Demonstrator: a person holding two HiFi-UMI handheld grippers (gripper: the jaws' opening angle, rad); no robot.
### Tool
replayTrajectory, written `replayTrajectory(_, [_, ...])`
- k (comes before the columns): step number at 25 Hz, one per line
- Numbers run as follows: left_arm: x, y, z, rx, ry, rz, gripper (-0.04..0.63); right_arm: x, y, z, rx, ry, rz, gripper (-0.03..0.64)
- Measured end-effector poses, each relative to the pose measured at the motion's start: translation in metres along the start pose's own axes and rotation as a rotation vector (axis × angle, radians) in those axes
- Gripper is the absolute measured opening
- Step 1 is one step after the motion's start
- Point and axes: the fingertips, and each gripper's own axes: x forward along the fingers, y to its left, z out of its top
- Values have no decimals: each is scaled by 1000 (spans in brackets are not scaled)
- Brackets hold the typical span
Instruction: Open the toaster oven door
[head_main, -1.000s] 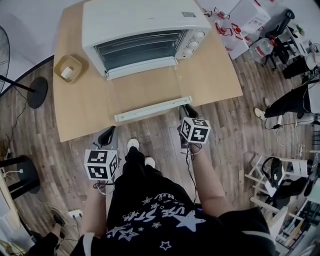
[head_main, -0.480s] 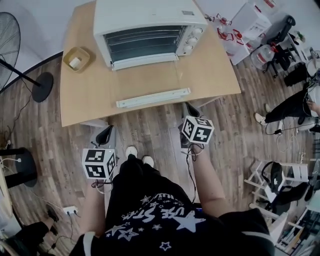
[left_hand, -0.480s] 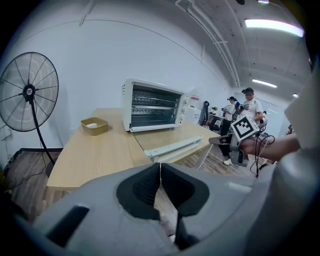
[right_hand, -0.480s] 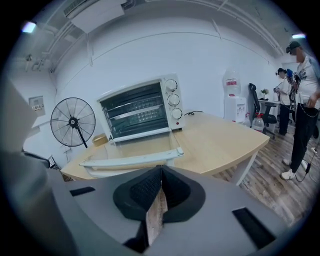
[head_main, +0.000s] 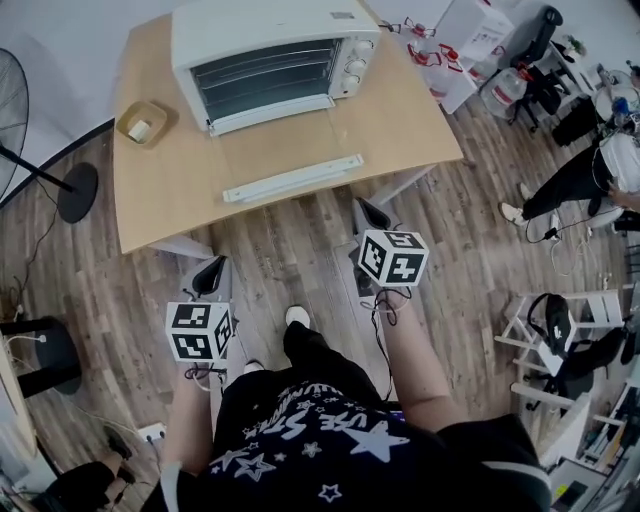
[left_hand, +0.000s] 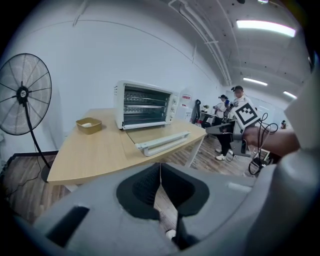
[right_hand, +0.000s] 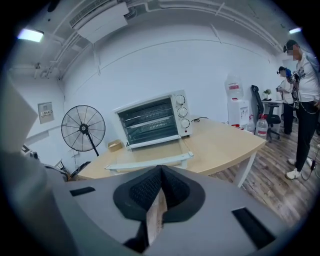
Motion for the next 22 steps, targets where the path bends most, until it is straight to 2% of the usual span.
replayTrajectory(6, [-43,-5,-16,19,-26,-53,23,-51,40,-9,-14,-36,-22,3])
replayTrajectory(22, [-181,0,-81,74,-76,-119,23,-177,173,-65,-33,-110,-6,3])
